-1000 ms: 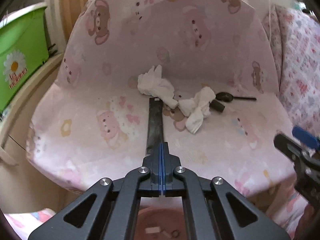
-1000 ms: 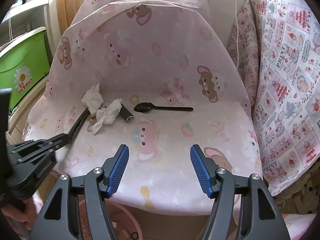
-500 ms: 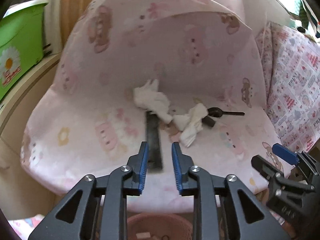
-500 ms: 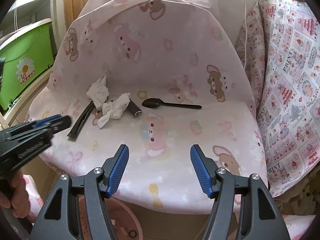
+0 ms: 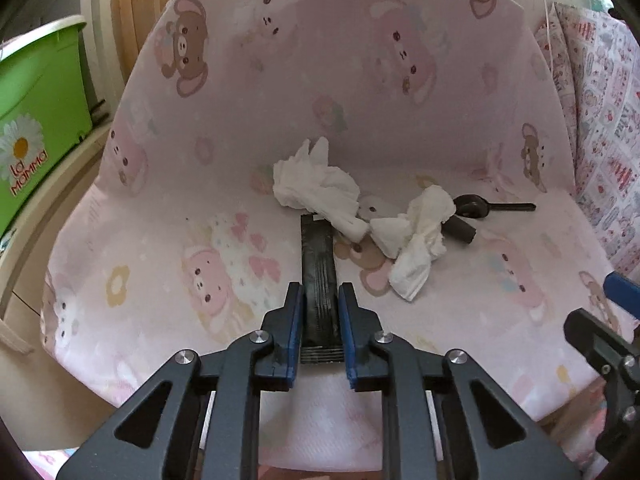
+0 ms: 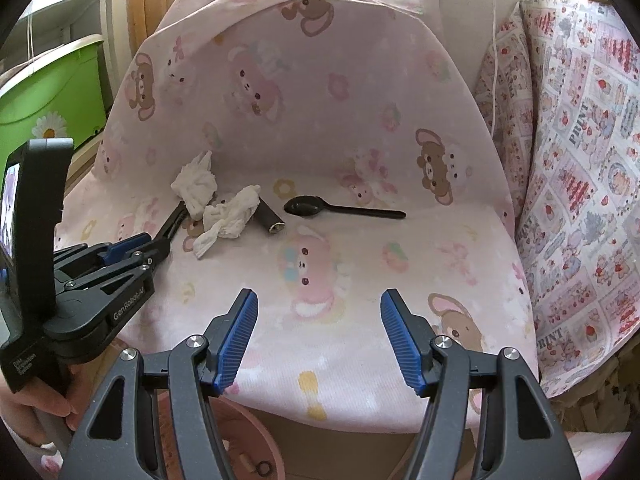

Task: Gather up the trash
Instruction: 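Grasp the white tissue with the right gripper while the left gripper lifts the strip, then carry the black strip and white tissue down over the pink basket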

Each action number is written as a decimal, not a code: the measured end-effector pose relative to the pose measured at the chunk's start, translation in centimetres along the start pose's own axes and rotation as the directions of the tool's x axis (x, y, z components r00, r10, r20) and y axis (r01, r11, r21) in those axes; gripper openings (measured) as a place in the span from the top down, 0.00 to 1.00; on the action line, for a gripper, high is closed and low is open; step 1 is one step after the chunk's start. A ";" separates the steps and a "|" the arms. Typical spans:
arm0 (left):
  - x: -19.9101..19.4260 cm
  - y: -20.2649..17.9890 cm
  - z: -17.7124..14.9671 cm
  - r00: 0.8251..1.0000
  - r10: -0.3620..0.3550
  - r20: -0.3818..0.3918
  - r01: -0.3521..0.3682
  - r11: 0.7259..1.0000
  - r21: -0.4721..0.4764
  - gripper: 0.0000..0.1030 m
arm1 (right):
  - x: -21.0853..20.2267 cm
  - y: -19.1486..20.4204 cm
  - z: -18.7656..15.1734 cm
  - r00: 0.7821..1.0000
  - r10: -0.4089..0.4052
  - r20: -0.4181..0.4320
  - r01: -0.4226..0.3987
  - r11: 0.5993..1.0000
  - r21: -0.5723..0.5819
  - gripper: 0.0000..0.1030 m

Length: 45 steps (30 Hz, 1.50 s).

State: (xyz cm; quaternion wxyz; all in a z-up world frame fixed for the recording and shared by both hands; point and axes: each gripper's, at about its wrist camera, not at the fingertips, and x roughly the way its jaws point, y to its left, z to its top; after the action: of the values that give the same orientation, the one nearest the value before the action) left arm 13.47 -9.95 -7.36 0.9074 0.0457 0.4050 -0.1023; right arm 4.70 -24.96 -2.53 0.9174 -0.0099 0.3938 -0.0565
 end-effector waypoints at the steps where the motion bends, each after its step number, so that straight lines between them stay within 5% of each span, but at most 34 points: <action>1: -0.1 0.2 0.1 1.000 -0.016 -0.012 0.016 1.000 -0.014 0.85 | 0.0 -0.1 0.0 1.000 0.003 0.001 -0.003 1.000 0.004 0.36; 9: -3.9 2.2 0.0 0.998 -0.061 0.008 0.061 0.994 -0.088 0.85 | -0.8 -0.2 0.4 0.997 0.057 0.046 -0.059 0.997 0.040 0.36; 14: -6.9 3.8 -0.2 0.996 0.016 0.092 -0.006 0.995 -0.102 0.85 | -0.6 0.3 1.1 0.988 0.123 0.089 -0.132 0.986 0.100 0.36; 21: -8.2 6.3 0.1 0.993 0.033 0.117 -0.013 0.987 -0.163 0.85 | 2.1 1.5 3.1 0.952 0.304 0.042 -0.306 0.933 0.189 0.37; 25: -8.3 6.7 -0.1 0.992 0.050 0.119 -0.030 0.986 -0.165 0.85 | 4.4 2.2 3.9 0.955 0.295 -0.001 -0.287 0.930 0.229 0.55; 34: -7.9 7.2 -0.2 0.993 0.055 0.105 -0.036 0.984 -0.173 0.84 | 8.5 3.7 4.6 0.947 0.319 -0.036 -0.293 0.905 0.309 0.71; 38: -8.2 7.6 -0.2 0.993 0.047 0.107 -0.026 0.982 -0.189 0.84 | 9.9 4.1 4.8 0.966 0.256 -0.039 -0.230 0.919 0.319 0.83; 45: -8.6 8.4 -0.5 0.994 0.041 0.103 -0.019 0.977 -0.210 0.84 | 9.6 4.0 5.1 0.954 0.299 -0.017 -0.275 0.896 0.348 0.97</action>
State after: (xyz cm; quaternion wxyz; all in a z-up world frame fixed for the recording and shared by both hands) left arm 9.37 -0.44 -1.36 0.9290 -0.0495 0.3636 -0.0477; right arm 15.28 -22.19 -6.20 0.8891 0.2095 0.4069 0.0119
